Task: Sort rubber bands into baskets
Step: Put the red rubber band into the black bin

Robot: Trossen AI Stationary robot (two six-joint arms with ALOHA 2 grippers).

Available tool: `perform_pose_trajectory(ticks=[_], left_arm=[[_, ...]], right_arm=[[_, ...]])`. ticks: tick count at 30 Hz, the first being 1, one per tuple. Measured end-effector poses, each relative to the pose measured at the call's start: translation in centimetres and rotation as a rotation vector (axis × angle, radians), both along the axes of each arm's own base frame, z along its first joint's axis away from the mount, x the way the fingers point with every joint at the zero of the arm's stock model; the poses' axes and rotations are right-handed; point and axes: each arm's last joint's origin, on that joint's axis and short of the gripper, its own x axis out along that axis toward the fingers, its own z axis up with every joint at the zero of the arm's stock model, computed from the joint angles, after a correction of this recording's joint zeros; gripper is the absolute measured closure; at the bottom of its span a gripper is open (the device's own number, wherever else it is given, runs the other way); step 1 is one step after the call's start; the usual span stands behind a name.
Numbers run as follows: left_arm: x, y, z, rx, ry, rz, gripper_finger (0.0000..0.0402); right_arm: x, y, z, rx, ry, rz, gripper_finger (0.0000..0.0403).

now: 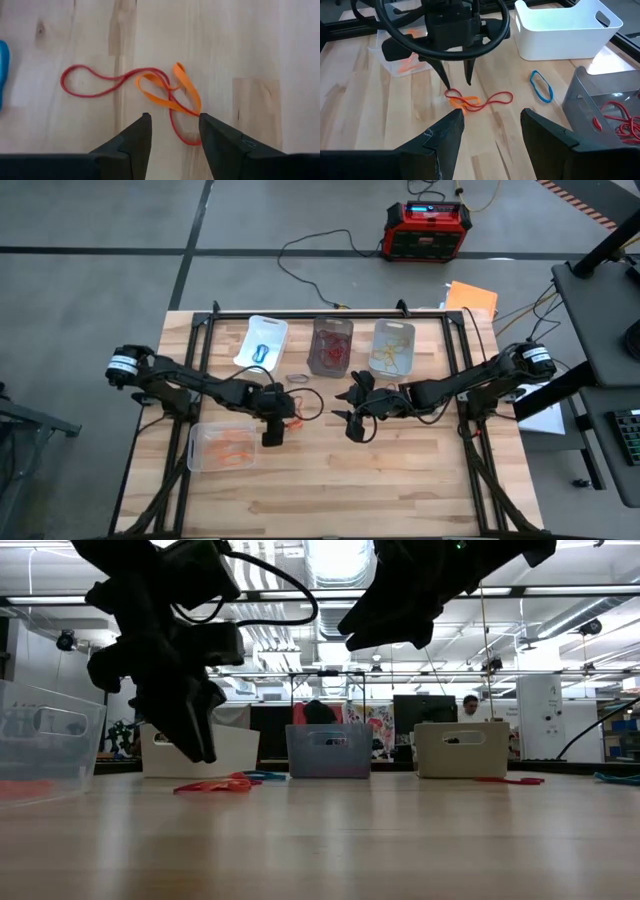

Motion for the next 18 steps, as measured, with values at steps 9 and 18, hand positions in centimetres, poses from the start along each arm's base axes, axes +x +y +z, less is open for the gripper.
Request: perform_pose_trajectory(ticks=[9, 18], left_arm=[[-0.3, -0.9, -0.3, -0.059, 0.011, -0.003, 0.0275], [-0.8, -0.9, -1.4, -0.084, -0.023, 0.031, 0.0279]], right_arm=[[-0.1, 0.0, -0.2, -0.001, 0.006, 0.0, 0.0211], [-0.1, 0.0, -0.2, 0.0, 0.003, 0.0, 0.0211]])
